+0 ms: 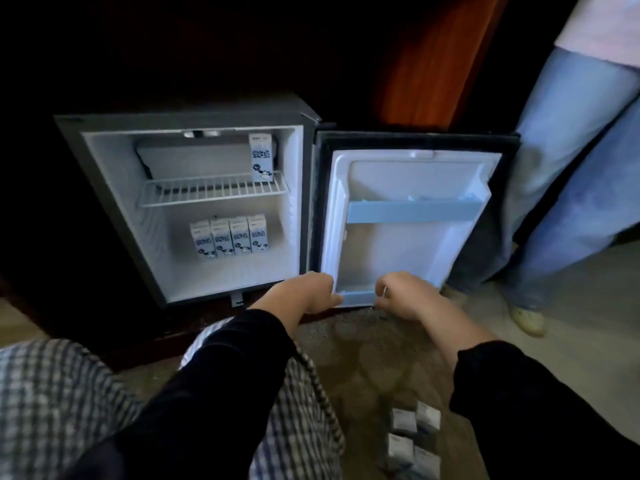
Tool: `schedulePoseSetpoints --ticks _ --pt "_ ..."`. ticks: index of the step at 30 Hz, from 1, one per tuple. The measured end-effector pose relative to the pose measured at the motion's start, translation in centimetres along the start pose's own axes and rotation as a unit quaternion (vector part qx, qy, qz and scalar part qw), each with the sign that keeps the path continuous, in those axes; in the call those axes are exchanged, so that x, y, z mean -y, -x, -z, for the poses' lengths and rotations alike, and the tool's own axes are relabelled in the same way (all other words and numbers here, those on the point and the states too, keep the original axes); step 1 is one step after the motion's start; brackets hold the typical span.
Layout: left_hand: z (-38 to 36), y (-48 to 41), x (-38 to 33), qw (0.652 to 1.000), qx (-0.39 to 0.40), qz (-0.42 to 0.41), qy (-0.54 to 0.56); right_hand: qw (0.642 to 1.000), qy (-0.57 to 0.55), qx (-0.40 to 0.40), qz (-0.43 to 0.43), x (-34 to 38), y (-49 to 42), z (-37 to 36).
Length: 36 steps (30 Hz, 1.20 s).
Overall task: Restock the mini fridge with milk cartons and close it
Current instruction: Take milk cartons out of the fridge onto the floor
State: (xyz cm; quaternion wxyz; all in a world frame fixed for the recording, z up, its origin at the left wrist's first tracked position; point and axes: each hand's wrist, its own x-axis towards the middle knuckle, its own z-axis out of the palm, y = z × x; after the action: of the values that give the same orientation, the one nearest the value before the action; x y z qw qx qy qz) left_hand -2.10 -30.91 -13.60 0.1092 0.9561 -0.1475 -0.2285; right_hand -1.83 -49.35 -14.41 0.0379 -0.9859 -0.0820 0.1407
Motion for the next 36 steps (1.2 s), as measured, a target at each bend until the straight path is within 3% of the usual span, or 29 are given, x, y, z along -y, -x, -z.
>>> schedulePoseSetpoints --ticks 9,17,28,36 --pt "8.9 3.4 11.4 0.993 -0.091 0.067 0.044 0.995 -0.002 -0.046 0.089 10.1 -6.4 7.6" --pt "10.9 0.0 19.1 0.973 -0.175 0.08 0.128 0.985 -0.006 -0.106 0.137 16.3 -14.4 9.5" --pt "12.8 -10.3 23.7 0.937 -0.269 0.056 0.215 0.941 0.083 -0.288 0.155 20.0 -24.8 11.2" --pt "14.0 -16.8 24.6 0.906 -0.309 0.031 0.288 0.925 0.117 -0.334 0.136 20.4 -27.9 11.0"
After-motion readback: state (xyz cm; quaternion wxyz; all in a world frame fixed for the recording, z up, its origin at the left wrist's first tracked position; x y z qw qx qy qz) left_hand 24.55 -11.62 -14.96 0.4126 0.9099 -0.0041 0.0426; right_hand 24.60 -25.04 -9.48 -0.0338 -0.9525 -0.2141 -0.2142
